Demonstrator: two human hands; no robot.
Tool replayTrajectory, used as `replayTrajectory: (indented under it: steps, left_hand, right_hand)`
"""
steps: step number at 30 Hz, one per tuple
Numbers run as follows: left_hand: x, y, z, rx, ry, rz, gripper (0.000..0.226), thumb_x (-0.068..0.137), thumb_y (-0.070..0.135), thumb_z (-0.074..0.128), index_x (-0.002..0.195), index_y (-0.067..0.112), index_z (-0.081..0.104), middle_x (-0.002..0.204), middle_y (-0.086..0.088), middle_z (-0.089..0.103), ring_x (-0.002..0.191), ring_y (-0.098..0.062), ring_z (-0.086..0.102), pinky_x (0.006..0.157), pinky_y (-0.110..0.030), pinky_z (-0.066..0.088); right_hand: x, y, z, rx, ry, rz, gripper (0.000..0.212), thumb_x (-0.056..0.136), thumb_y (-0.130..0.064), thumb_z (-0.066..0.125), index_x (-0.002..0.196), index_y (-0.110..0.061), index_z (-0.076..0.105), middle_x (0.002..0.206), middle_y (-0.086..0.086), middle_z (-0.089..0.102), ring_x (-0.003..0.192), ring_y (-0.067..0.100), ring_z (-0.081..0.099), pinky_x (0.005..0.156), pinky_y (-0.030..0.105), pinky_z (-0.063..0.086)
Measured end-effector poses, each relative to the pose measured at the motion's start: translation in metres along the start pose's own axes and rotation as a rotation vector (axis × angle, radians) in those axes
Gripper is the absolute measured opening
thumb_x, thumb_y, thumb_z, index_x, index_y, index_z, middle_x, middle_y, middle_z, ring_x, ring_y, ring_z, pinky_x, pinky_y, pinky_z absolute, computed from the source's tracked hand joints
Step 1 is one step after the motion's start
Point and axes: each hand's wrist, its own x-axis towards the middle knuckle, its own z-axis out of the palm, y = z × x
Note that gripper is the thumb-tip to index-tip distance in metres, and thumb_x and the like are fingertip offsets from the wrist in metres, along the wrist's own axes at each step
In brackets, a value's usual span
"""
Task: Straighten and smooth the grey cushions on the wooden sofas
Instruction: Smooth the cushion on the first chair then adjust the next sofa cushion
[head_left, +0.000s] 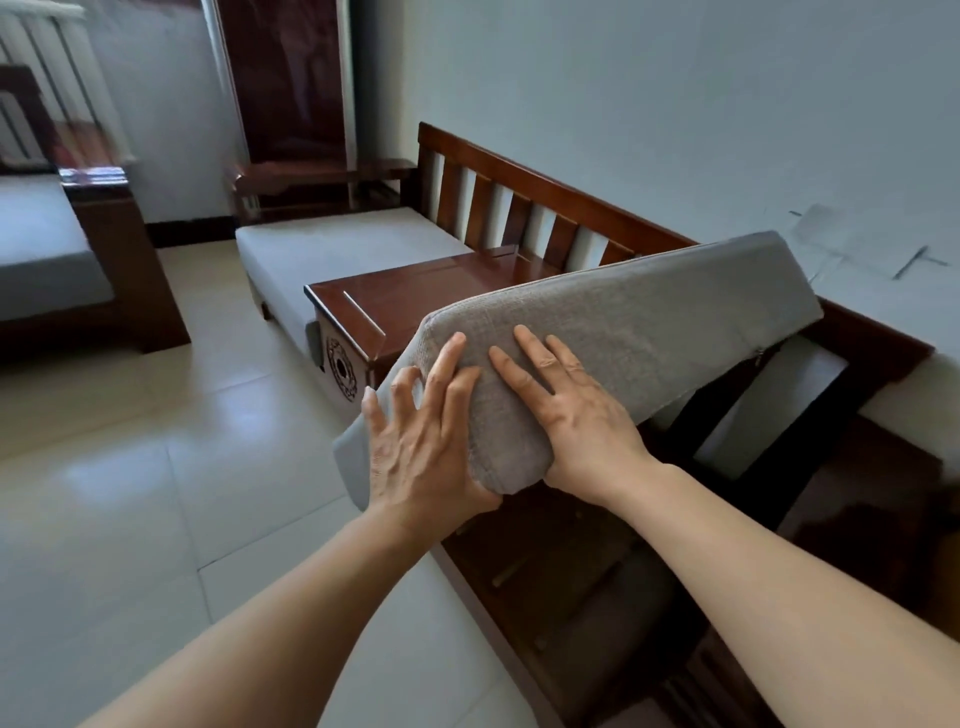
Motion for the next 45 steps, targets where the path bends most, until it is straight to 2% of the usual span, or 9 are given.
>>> replayTrajectory:
  steps: [2,5,7,12,20,25,32,40,45]
  left_hand:
    - [0.020,-0.003,-0.012,0.056,-0.056,-0.051,0.113,0.040,0.065,0.070,0.134,0.020,0.025,0.156,-0.005,0.014,0.133,-0.034,0.020,0.103,-0.062,0.019]
    - [0.051,-0.003,-0.021,0.137,-0.091,-0.108,0.118,0.058,0.066,0.071,0.142,0.016,0.005,0.155,-0.006,-0.016,0.141,-0.032,-0.014,0.112,-0.053,-0.009]
    - [0.070,-0.003,-0.024,0.134,-0.104,-0.159,0.120,0.065,0.062,0.070,0.147,0.009,0.000,0.156,-0.010,-0.021,0.142,-0.029,-0.024,0.113,-0.046,-0.017]
    - [0.114,-0.022,-0.037,0.185,-0.170,-0.267,0.119,0.072,0.051,0.071,0.150,0.007,-0.009,0.157,-0.011,-0.021,0.144,-0.024,-0.020,0.118,-0.041,-0.009]
    - [0.183,-0.036,-0.032,0.227,-0.252,-0.489,0.128,0.070,0.054,0.075,0.149,0.008,-0.015,0.155,-0.017,-0.023,0.144,-0.030,-0.018,0.116,-0.038,-0.005]
    - [0.222,-0.080,-0.036,0.206,-0.237,-0.477,0.129,0.064,0.057,0.078,0.151,0.010,-0.005,0.159,-0.006,-0.013,0.146,-0.022,-0.012,0.117,-0.033,0.003]
    - [0.277,-0.144,-0.033,0.216,-0.295,-0.452,0.128,0.060,0.054,0.082,0.151,0.020,0.000,0.160,-0.008,-0.005,0.147,-0.024,-0.005,0.117,-0.034,0.008]
    - [0.317,-0.183,-0.040,0.203,-0.407,-0.367,0.128,0.060,0.052,0.082,0.151,0.012,0.002,0.160,-0.003,-0.001,0.147,-0.020,-0.003,0.118,-0.032,0.005]
    - [0.347,-0.209,-0.039,0.168,-0.411,-0.364,0.112,0.058,0.045,0.084,0.147,0.018,0.022,0.153,0.002,0.025,0.143,-0.017,0.016,0.115,-0.031,0.020]
  right_hand:
    - [0.020,-0.001,-0.010,-0.005,-0.029,0.049,0.120,0.078,-0.018,0.074,0.141,-0.046,-0.023,0.154,-0.012,-0.028,0.145,0.018,-0.014,0.117,0.037,0.015]
    - [0.050,-0.003,-0.017,-0.003,-0.023,0.083,0.116,0.082,-0.013,0.071,0.144,-0.042,-0.022,0.154,-0.009,-0.028,0.145,0.020,-0.015,0.117,0.034,0.006]
    - [0.070,-0.004,-0.018,0.011,0.004,0.072,0.108,0.086,-0.011,0.065,0.145,-0.039,-0.020,0.155,-0.007,-0.026,0.145,0.022,-0.016,0.116,0.032,0.000]
    - [0.125,0.010,-0.023,-0.009,0.025,-0.029,0.108,0.084,-0.022,0.070,0.147,-0.038,-0.016,0.157,-0.008,-0.019,0.145,0.020,-0.013,0.116,0.032,-0.004]
    - [0.207,0.022,-0.033,0.014,-0.008,-0.191,0.120,0.073,-0.045,0.076,0.149,-0.031,-0.015,0.158,-0.007,-0.017,0.145,0.021,-0.016,0.114,0.035,-0.011]
    - [0.267,0.015,-0.038,0.030,-0.039,-0.219,0.118,0.070,-0.045,0.078,0.151,-0.030,-0.007,0.159,-0.006,-0.009,0.146,0.021,-0.011,0.115,0.036,-0.008]
    - [0.348,0.000,-0.038,0.008,-0.070,-0.223,0.123,0.059,-0.046,0.084,0.152,-0.029,0.004,0.160,-0.003,0.003,0.146,0.022,0.000,0.116,0.037,-0.001]
    - [0.395,-0.006,-0.045,-0.007,-0.138,-0.228,0.126,0.055,-0.048,0.086,0.151,-0.030,0.006,0.159,-0.004,0.006,0.146,0.020,0.003,0.117,0.038,0.001]
    - [0.440,-0.008,-0.046,0.004,-0.184,-0.224,0.120,0.059,-0.047,0.084,0.151,-0.026,0.010,0.158,-0.002,0.011,0.145,0.020,0.007,0.117,0.040,0.001]
